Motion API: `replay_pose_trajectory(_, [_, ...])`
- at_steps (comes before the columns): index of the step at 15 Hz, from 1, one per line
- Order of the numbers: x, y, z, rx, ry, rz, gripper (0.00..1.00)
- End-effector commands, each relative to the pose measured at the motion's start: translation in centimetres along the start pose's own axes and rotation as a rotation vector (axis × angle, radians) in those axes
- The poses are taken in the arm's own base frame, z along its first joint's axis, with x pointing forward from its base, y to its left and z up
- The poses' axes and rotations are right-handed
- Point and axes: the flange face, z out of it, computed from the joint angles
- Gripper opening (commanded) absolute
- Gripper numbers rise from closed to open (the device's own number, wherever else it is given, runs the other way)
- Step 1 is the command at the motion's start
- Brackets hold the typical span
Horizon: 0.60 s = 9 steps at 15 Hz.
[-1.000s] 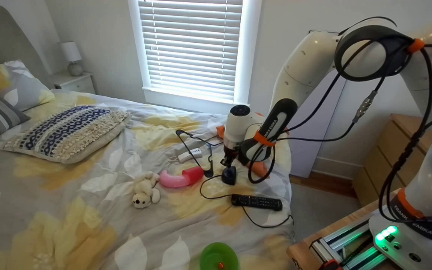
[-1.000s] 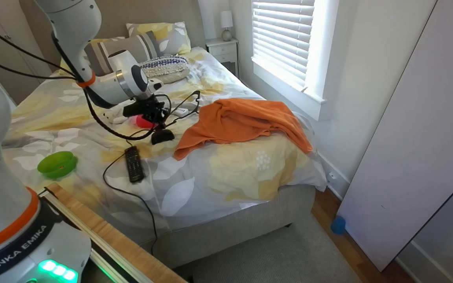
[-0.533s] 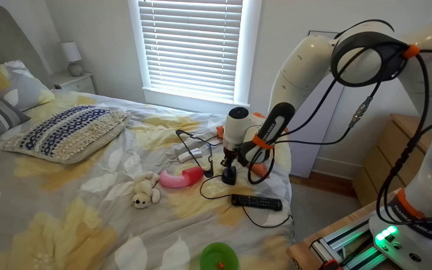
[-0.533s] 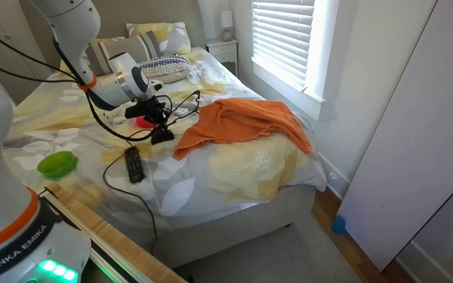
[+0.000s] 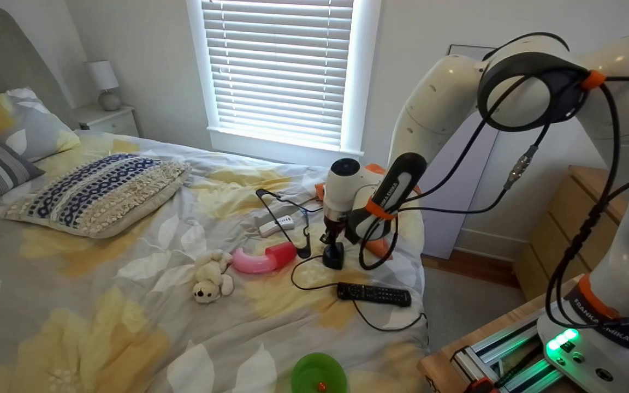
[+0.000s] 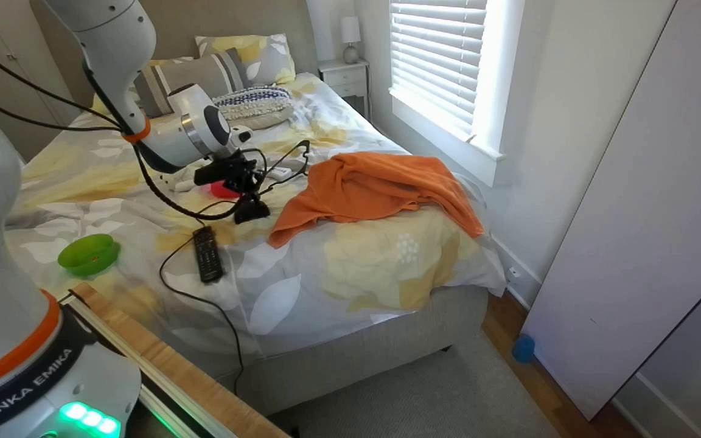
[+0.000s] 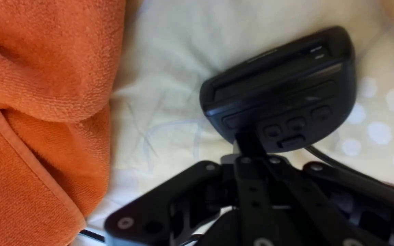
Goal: Press a button on the bedside alarm clock radio that is on the bed
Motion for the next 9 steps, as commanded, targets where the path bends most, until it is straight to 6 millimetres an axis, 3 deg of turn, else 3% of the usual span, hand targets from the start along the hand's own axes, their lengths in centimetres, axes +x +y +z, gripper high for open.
replay_pose_trajectory(1, [-0.4,-0.8,1.6,0.003,-0.026,-0.010,0.00])
replay_pose_trajectory(9, [-1.9,-1.4,3.5,0.040,-0.088,-0.013,0.00])
